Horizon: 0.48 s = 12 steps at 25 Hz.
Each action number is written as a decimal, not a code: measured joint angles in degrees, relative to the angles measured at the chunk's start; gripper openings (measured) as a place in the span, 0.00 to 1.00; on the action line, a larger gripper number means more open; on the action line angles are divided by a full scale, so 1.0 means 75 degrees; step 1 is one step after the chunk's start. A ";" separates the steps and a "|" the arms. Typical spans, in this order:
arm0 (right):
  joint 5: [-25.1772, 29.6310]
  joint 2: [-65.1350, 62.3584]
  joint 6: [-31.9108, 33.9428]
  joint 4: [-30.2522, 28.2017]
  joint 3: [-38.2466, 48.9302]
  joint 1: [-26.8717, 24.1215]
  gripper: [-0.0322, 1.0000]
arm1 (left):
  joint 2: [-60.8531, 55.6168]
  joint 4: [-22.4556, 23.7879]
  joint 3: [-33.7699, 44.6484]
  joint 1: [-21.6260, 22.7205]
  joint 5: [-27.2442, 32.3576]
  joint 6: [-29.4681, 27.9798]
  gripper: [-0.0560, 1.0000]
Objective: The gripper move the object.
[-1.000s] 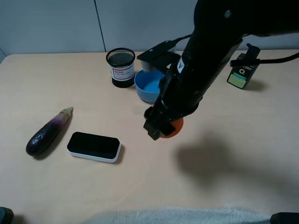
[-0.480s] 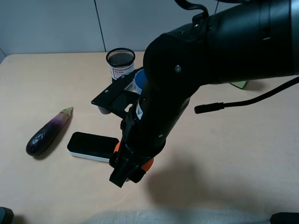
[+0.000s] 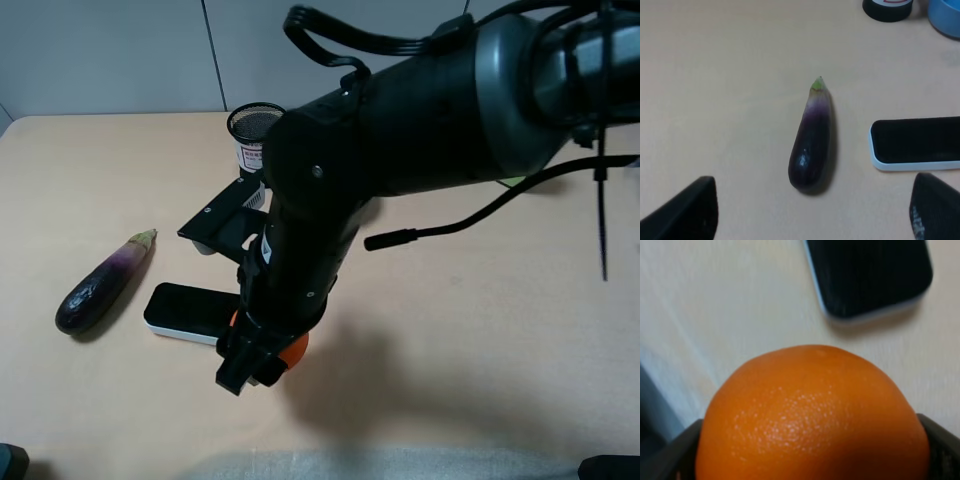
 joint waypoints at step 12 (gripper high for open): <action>-0.0041 0.0684 -0.0032 0.0001 -0.0335 0.0000 0.57 | 0.0000 0.0007 0.0000 0.0000 0.0000 0.0000 0.79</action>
